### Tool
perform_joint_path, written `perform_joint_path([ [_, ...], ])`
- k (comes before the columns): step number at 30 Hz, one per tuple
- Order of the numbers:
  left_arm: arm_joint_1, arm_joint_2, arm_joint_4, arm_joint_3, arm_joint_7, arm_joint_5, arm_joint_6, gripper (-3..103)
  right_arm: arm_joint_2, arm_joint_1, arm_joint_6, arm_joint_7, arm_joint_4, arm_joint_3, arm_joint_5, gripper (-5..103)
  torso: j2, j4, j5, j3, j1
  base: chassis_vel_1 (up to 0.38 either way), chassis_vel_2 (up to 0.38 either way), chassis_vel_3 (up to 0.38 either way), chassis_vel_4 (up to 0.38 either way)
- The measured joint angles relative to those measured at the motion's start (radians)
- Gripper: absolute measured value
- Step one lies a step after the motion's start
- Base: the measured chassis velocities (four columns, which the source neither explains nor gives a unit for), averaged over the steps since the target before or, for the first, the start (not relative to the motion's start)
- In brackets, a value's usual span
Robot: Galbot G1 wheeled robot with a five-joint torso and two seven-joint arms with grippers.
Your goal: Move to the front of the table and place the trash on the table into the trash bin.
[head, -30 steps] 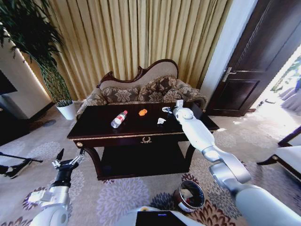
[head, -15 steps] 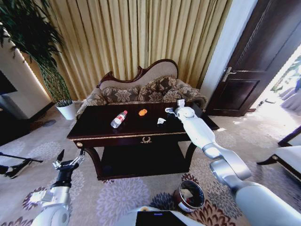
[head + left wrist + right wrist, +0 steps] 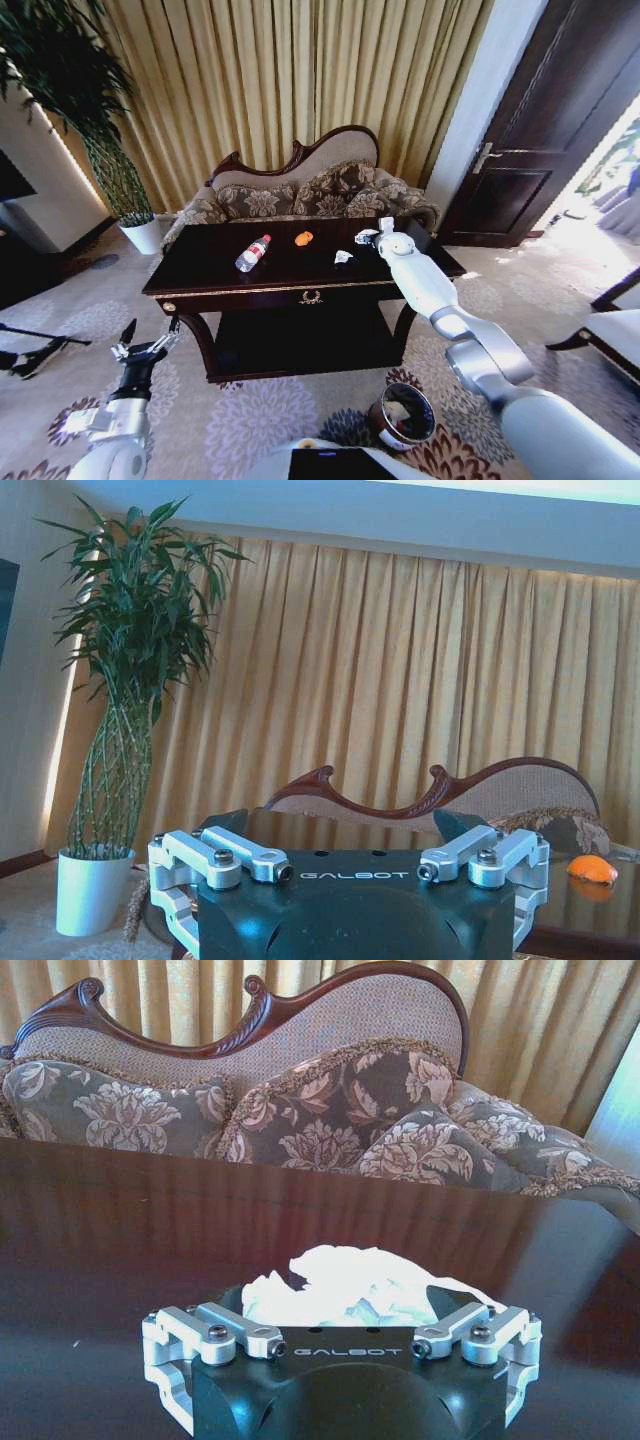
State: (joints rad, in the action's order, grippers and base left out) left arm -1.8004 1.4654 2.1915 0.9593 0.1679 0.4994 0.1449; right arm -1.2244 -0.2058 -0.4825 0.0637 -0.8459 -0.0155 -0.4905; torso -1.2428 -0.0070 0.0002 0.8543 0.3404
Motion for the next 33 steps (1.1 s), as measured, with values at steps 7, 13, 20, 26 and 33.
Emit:
perform_joint_path([
  [7,0.001,0.000,-0.004,-0.001,0.000,0.000,0.001,100,0.000,-0.005,0.007,0.000,0.001,-0.004,0.000,87,0.000,0.0000,0.0001,0.000,0.000,0.000,0.000,0.000,0.000],
  [13,0.002,-0.001,-0.004,-0.001,0.000,0.000,0.001,100,0.000,-0.009,0.012,0.000,0.002,-0.006,0.000,65,0.000,0.0000,0.0000,0.000,0.000,0.000,0.000,0.000,0.000],
  [20,0.003,-0.001,-0.003,-0.001,0.000,0.000,0.001,100,0.001,-0.025,0.016,-0.004,-0.001,-0.016,0.002,33,0.000,0.0000,0.0001,0.000,0.000,0.000,0.000,0.000,0.000],
  [26,0.003,0.000,-0.002,-0.001,0.000,0.000,0.002,100,0.004,-0.033,0.016,-0.006,-0.008,-0.020,0.002,17,0.000,0.0000,0.0000,0.000,0.000,0.000,0.000,0.000,0.000],
  [33,0.003,0.000,-0.003,-0.003,0.000,0.000,0.002,100,0.010,-0.043,0.016,-0.003,-0.046,-0.038,-0.004,1,0.000,0.0000,0.0000,0.000,0.000,0.000,0.000,0.000,0.000],
])
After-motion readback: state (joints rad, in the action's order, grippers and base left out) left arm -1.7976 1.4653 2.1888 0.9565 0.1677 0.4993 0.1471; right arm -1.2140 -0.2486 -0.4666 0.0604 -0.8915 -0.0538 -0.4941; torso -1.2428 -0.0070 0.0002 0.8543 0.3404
